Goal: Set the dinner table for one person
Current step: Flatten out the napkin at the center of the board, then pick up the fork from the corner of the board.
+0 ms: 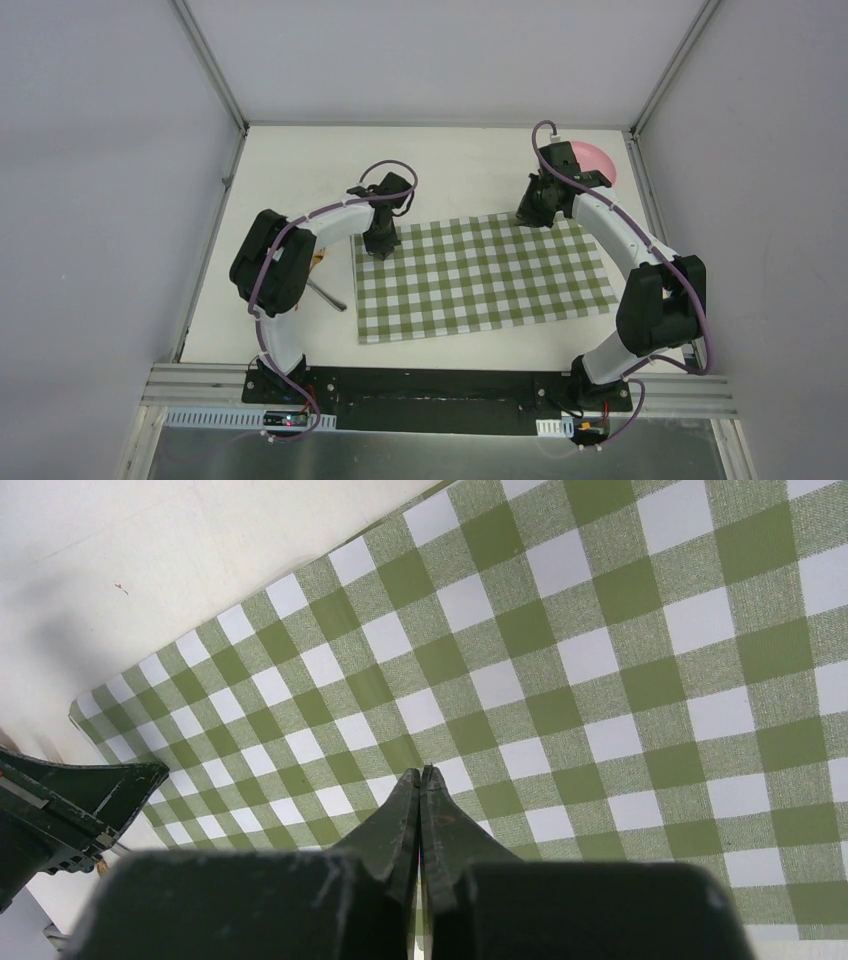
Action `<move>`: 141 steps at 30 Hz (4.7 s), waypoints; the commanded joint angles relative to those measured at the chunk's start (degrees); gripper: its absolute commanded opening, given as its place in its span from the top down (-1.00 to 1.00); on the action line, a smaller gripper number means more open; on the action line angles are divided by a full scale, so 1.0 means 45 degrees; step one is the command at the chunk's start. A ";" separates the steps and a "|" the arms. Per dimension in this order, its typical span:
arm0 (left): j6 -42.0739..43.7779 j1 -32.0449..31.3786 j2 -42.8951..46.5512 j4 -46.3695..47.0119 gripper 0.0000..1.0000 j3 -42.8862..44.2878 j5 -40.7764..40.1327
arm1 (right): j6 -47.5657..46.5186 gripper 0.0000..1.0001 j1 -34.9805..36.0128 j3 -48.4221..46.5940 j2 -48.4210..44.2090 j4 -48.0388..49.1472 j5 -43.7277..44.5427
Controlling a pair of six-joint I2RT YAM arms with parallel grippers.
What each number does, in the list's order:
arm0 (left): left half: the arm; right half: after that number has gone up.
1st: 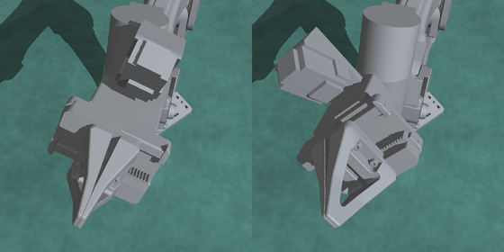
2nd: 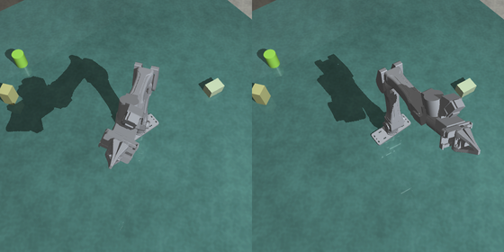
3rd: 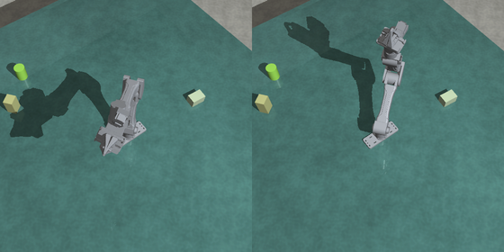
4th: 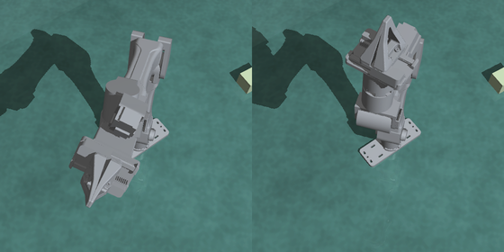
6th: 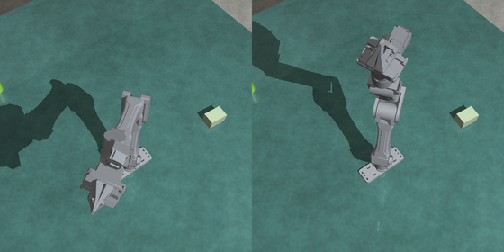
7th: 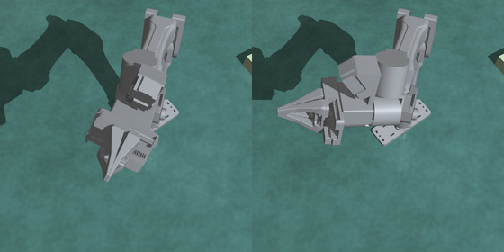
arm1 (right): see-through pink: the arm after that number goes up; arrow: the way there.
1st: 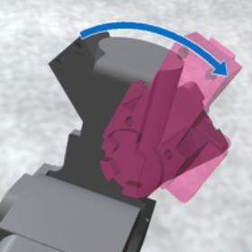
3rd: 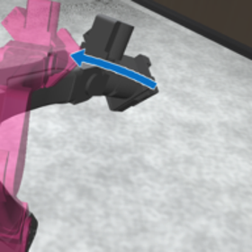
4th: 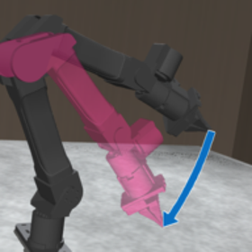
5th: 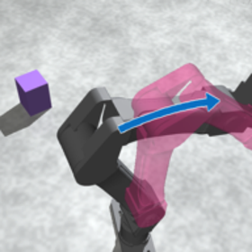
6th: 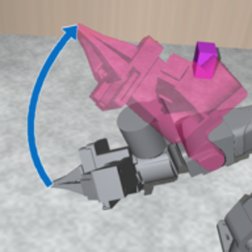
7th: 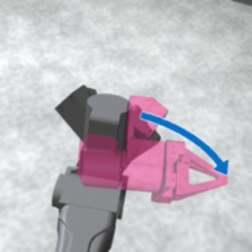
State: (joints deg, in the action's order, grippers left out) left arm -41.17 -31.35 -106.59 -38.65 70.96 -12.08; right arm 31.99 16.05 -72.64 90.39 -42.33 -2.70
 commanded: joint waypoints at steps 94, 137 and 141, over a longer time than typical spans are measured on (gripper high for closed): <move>0.3439 0.2104 -0.0088 -0.0798 0.62 0.0520 -0.4784 | -0.0414 0.71 0.1146 0.1460 -0.1553 0.1535 -0.1892; 0.3401 0.2202 -0.1528 -0.2107 0.61 0.1317 -0.7441 | -0.0404 0.72 0.1159 0.1729 -0.1532 0.1865 -0.2463; 0.3330 0.2202 -0.1915 -0.2283 0.62 0.1559 -0.7577 | -0.0407 0.72 0.1159 0.1724 -0.1532 0.1881 -0.2503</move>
State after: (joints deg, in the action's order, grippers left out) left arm -26.11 -22.02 -113.95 -47.62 75.66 -43.70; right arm 30.94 20.95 -64.25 84.71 -36.01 -12.93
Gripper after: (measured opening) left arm 0.194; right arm 0.140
